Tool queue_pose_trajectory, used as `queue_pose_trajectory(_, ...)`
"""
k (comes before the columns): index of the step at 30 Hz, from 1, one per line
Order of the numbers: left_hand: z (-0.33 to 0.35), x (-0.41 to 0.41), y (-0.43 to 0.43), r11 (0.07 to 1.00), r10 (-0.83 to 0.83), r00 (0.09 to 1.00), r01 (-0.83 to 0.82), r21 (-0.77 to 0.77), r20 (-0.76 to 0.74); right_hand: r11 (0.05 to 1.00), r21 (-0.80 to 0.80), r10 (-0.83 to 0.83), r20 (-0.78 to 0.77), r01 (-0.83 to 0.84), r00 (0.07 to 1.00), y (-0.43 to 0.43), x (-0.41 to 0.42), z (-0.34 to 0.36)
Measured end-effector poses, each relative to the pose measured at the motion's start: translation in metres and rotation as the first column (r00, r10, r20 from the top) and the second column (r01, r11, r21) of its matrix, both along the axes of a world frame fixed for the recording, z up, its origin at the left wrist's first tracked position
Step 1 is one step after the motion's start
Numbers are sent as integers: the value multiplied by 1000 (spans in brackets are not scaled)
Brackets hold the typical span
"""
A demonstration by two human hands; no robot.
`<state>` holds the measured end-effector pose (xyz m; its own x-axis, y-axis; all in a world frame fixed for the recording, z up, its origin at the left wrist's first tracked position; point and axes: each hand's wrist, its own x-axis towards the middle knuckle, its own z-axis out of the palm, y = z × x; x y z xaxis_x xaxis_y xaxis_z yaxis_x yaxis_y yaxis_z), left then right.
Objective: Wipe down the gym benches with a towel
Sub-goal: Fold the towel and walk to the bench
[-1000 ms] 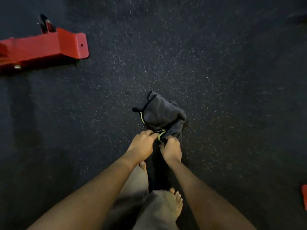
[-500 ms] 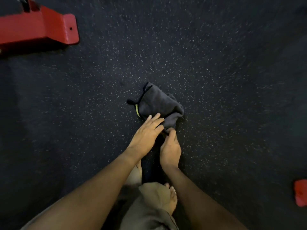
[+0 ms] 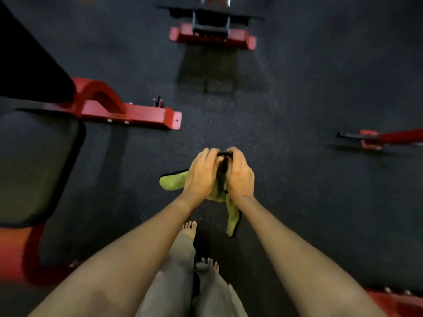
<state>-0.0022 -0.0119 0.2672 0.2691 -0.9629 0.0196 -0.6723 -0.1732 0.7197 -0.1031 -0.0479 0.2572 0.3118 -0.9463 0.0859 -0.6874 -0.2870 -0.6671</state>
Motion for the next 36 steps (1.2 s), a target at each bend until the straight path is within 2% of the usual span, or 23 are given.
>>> queue_pose_trajectory(6,137,35,55,960,242,970,-238,-148,11,971,79,224,19,-225,974,24,42,147)
queue_pose_trajectory(12,255,100,140,845,483,860,-408,-347,165,876,-74,481,57,-477,875,80,121,267)
queue_pose_trajectory(16,324,156,220,738,650,713,-509,-443,264,755,-217,649,104,-619,754,141,191,337)
queue_pose_trajectory(20,374,203,319,629,776,551,-646,-433,307,647,-333,757,171,-686,631,226,254,390)
queue_pose_trajectory(26,423,250,513,359,930,271,-806,-470,246,484,-419,875,250,-768,415,398,333,441)
queue_pose_trajectory(31,438,265,669,178,970,84,-885,-430,229,458,-404,876,360,-792,322,531,373,474)
queue_pose_trajectory(34,444,272,745,51,987,-14,-915,-401,159,483,-373,846,433,-792,312,588,392,492)
queue_pose_trajectory(36,449,277,777,-9,996,-42,-927,-374,80,471,-366,857,405,-802,319,615,403,497)
